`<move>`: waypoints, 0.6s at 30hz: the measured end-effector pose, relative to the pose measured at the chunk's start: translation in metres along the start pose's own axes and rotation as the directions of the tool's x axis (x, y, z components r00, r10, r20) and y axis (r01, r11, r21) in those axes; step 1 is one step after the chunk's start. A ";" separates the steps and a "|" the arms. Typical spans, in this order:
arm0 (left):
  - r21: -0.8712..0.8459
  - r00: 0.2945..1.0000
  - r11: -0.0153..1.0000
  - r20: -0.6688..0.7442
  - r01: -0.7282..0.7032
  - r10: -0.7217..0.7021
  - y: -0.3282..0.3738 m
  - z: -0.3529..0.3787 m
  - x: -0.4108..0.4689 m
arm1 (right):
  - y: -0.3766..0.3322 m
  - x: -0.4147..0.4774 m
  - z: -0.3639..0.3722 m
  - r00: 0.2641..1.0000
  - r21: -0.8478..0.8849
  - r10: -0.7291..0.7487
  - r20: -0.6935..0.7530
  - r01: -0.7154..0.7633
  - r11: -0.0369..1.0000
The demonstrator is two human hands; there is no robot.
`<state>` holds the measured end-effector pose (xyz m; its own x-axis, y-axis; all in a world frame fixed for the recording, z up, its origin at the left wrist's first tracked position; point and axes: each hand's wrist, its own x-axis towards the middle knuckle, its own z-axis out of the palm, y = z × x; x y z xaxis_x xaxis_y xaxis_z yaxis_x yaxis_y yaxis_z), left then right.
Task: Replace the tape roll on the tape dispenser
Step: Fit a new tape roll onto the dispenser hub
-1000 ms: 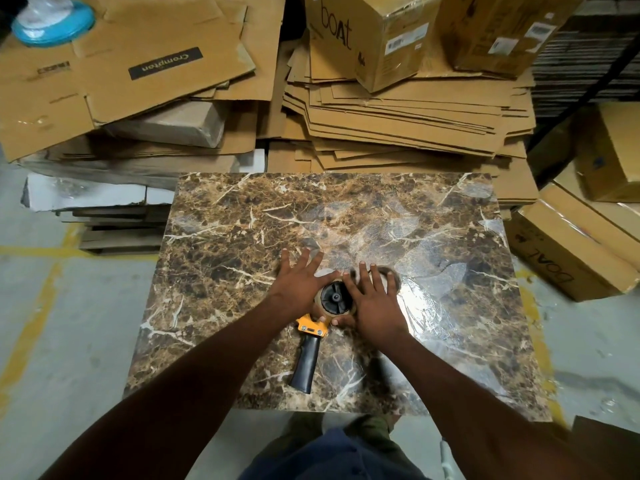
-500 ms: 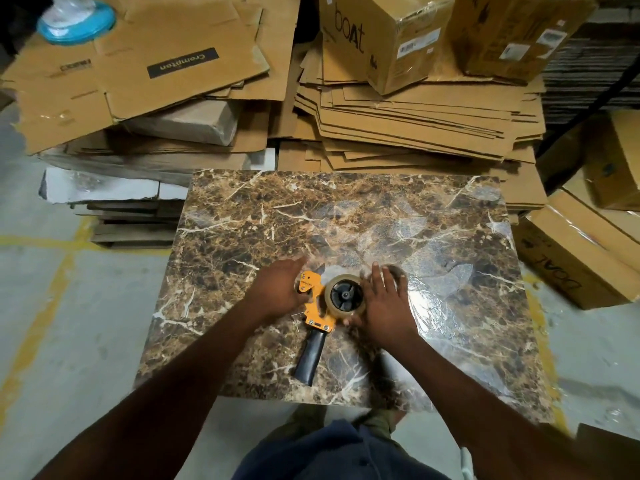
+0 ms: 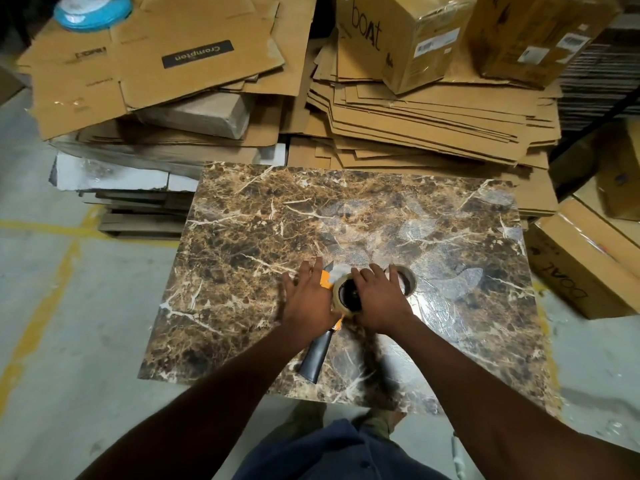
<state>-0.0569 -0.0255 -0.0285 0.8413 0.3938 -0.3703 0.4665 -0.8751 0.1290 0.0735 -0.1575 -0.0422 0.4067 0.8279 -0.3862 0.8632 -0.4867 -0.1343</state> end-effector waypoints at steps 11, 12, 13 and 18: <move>-0.138 0.989 0.980 -0.016 0.144 -0.148 -0.001 0.008 -0.001 | -0.008 -0.008 0.009 0.995 -0.002 0.089 -0.050 -0.089 0.996; -0.153 0.987 0.977 -0.025 0.151 -0.157 -0.001 0.009 -0.002 | -0.009 -0.008 0.007 0.994 -0.003 0.095 -0.046 -0.095 0.995; -0.162 0.985 0.974 -0.035 0.159 -0.166 -0.001 0.011 -0.004 | -0.010 -0.007 0.005 0.994 -0.005 0.098 -0.044 -0.098 0.995; -0.405 0.947 0.868 -0.013 0.289 -0.321 0.008 0.016 -0.011 | -0.021 0.007 -0.010 0.994 -0.002 -0.057 -0.089 0.057 0.998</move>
<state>-0.0669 -0.0411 -0.0386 0.6503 0.6577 -0.3800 0.7582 -0.5315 0.3776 0.0611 -0.1387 -0.0329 0.3816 0.8758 -0.2954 0.8857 -0.4379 -0.1541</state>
